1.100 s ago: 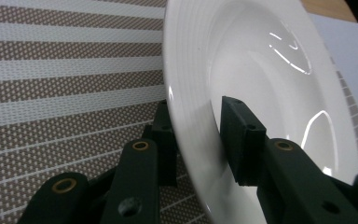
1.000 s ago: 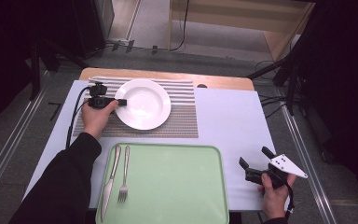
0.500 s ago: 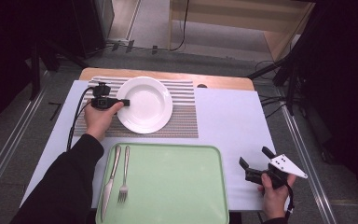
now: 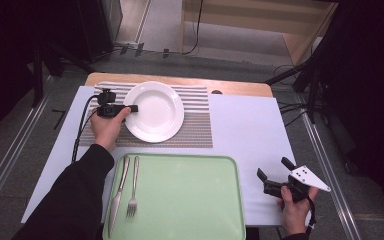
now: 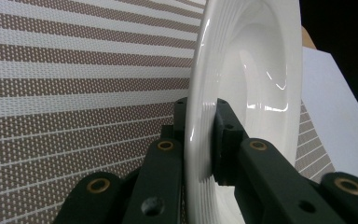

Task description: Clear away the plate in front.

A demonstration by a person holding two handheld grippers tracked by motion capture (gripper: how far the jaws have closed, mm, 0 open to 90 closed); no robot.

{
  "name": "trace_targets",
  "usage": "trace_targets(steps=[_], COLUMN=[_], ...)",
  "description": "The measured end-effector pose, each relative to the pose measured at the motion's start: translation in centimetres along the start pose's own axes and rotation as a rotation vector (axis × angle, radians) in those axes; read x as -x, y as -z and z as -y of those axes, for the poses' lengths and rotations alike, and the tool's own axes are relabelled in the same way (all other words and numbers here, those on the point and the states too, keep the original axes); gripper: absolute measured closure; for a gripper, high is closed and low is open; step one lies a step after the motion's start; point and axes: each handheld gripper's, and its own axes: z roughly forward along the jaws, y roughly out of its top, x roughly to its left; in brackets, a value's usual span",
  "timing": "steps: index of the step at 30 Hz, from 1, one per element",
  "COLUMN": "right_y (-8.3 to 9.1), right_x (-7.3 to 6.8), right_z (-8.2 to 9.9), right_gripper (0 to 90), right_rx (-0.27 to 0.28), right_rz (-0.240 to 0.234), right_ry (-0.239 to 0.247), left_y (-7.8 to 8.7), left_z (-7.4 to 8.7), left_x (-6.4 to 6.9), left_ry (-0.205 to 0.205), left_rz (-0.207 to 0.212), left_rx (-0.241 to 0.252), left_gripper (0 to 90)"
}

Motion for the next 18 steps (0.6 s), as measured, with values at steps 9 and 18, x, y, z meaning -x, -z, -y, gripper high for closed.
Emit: trace_targets(steps=[9, 18], right_y=[0.0, 0.0], right_x=[0.1, 0.1], right_z=[0.0, 0.1], right_gripper=[0.0, 0.0], right_rx=[0.006, 0.009], right_rz=[0.003, 0.003], right_ry=[0.010, 0.013], left_y=[1.3, 1.8], left_z=[-0.3, 0.1], left_x=[0.4, 0.9], left_ry=[-0.020, -0.037], left_rz=[0.028, 0.048], left_rx=[0.041, 0.046], left_gripper=[81.2, 81.3])
